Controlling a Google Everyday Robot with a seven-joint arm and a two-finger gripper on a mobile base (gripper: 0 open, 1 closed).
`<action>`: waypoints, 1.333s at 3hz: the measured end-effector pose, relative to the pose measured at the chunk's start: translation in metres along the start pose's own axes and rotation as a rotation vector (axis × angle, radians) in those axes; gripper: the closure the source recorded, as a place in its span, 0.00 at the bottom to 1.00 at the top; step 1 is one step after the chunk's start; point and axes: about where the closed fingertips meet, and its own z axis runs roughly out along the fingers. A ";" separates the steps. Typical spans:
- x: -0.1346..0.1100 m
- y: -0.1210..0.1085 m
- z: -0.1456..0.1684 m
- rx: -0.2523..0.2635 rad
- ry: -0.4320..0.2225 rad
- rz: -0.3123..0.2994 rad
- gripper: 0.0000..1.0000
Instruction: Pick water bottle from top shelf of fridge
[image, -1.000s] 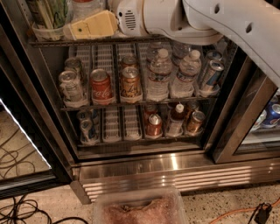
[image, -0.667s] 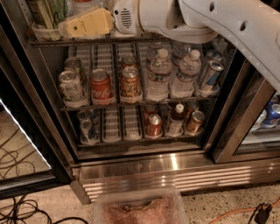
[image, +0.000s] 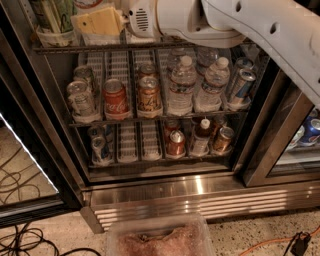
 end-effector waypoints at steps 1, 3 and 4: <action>0.005 -0.002 0.001 -0.003 0.012 0.013 0.37; 0.005 -0.010 0.008 0.006 0.032 0.028 0.13; 0.005 -0.018 0.013 0.021 0.033 0.036 0.14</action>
Offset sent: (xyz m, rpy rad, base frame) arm 0.0128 0.0001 -0.0156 -0.0402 0.0604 -0.0150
